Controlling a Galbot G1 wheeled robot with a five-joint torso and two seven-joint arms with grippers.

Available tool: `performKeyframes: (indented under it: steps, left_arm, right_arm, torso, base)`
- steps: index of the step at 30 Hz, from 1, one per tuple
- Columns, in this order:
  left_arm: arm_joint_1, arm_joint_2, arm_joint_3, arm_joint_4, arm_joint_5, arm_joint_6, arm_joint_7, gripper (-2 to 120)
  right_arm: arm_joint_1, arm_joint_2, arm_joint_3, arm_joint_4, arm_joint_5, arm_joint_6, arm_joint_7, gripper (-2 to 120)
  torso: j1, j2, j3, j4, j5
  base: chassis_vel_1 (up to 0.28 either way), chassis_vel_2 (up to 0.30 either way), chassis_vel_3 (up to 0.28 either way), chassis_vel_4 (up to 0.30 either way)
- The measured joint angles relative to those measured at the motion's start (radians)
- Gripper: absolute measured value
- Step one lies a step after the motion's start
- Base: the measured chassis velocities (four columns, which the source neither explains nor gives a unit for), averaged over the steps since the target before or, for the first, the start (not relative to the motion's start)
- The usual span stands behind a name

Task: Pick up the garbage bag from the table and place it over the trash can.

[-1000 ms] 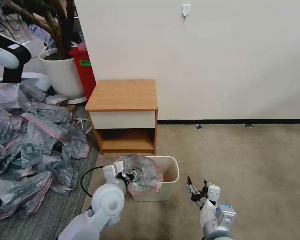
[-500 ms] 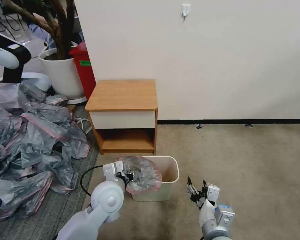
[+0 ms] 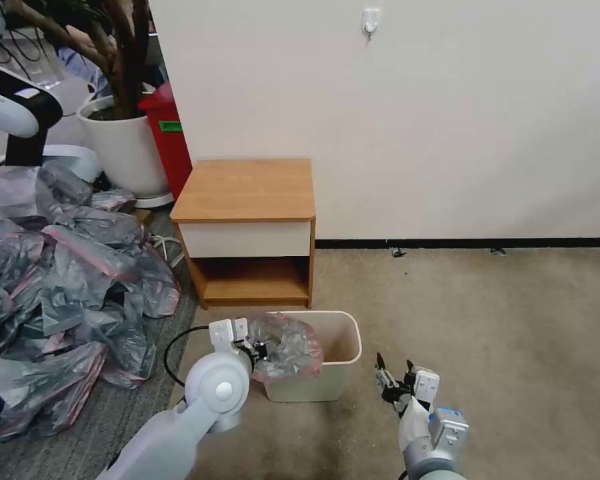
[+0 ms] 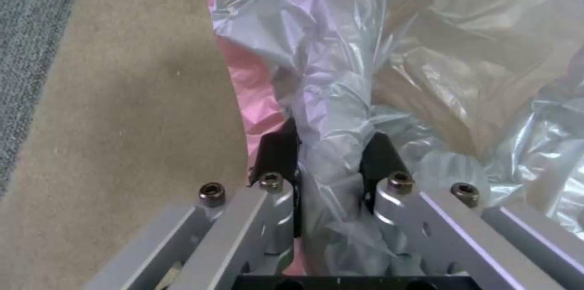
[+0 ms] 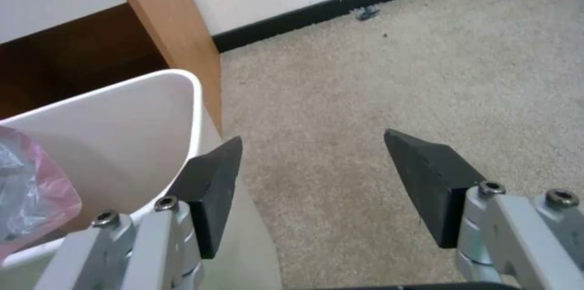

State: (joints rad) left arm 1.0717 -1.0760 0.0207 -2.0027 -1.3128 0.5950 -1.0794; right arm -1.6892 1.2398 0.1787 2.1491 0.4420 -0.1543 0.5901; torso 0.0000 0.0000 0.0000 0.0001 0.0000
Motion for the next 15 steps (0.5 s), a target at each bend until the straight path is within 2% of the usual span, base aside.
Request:
performKeyframes:
  steps: [13, 15]
  left_arm:
    - [-0.030, 0.001, 0.018, 0.020, -0.012, 0.015, -0.022, 16]
    - [-0.030, 0.001, 0.019, 0.020, -0.014, 0.015, -0.022, 13]
  right_arm:
    - [-0.002, 0.007, 0.004, -0.006, -0.001, 0.005, 0.000, 64]
    - [-0.003, 0.008, 0.004, -0.008, -0.002, 0.006, 0.000, 61]
  torso:
    - [0.000, 0.000, 0.000, -0.0001, 0.0000]
    - [0.000, 0.000, 0.000, -0.0001, 0.0000]
  base:
    - [0.000, 0.000, 0.000, 0.000]
    - [0.000, 0.000, 0.000, 0.000]
